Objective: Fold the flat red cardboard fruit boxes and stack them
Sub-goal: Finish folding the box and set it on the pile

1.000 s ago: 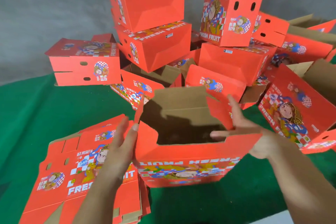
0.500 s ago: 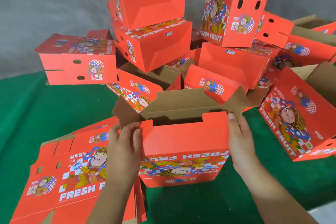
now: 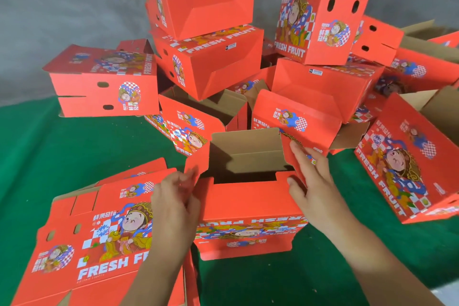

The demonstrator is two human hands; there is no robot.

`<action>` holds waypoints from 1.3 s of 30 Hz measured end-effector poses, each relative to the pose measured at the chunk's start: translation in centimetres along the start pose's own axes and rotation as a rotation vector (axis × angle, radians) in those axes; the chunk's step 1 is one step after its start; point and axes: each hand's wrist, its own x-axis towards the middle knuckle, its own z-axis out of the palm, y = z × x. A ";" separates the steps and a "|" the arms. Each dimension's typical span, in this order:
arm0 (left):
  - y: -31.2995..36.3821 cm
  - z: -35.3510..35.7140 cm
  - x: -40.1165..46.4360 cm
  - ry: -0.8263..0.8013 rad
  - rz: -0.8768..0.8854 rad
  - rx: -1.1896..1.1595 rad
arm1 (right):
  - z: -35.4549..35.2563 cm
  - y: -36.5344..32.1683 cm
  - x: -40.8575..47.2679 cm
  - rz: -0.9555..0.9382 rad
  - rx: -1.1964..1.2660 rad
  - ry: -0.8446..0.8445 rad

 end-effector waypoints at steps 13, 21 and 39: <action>1.6 -1.0 5.7 -0.403 0.075 -0.220 | -0.5 -0.3 0.0 -0.107 -0.042 -0.162; 0.5 0.2 6.7 -0.363 0.206 0.504 | -0.1 -0.6 -0.9 -0.144 -0.105 -0.231; 0.3 -0.3 4.5 -0.465 -0.130 0.378 | 2.0 -3.3 5.3 0.126 -0.258 -0.374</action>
